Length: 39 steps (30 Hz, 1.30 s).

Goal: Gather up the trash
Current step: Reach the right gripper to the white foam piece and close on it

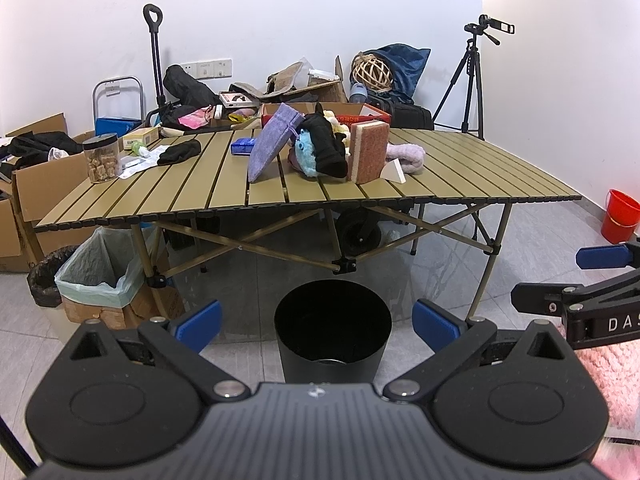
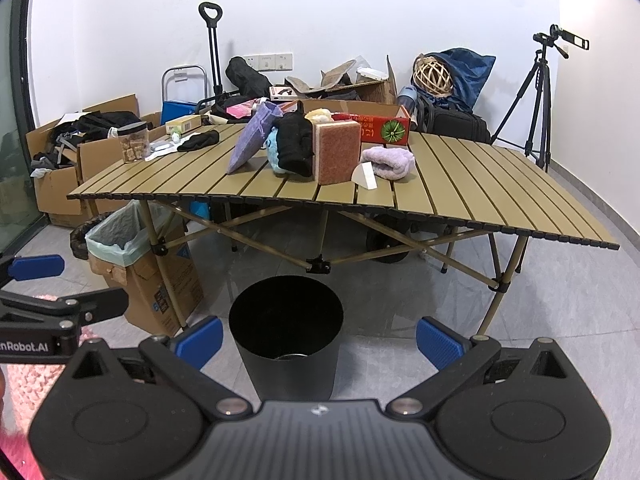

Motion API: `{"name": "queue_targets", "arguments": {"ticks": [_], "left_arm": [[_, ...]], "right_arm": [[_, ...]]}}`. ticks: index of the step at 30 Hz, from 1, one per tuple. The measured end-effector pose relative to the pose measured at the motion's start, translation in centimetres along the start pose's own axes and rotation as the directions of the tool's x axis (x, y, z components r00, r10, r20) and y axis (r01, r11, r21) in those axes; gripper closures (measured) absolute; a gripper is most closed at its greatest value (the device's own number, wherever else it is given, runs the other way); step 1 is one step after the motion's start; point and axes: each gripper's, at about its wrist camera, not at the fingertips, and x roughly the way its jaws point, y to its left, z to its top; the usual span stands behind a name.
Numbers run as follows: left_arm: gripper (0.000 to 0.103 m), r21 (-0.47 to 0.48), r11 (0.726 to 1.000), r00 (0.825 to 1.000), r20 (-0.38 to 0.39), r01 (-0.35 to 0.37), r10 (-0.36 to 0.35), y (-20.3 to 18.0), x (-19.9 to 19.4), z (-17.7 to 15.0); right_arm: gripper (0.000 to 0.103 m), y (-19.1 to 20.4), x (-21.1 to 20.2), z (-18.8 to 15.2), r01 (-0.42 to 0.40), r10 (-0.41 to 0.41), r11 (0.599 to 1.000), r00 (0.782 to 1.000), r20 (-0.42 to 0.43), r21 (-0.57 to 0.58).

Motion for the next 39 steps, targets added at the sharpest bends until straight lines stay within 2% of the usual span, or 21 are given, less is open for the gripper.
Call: {"name": "queue_targets", "arguments": {"ticks": [15, 39], "left_arm": [[0.000, -0.010, 0.999, 0.999, 0.021, -0.031, 0.031, 0.9, 2.5, 1.8], [0.000, -0.102, 0.992, 0.996, 0.045, -0.069, 0.074, 3.3, 9.7, 5.7]], "right_arm": [[0.000, -0.8, 2.8, 1.2, -0.006, 0.006, 1.000, 1.000, 0.011, 0.003], [0.000, -2.7, 10.0, 6.9, -0.019, 0.013, 0.998, 0.995, 0.099, 0.056]]}}
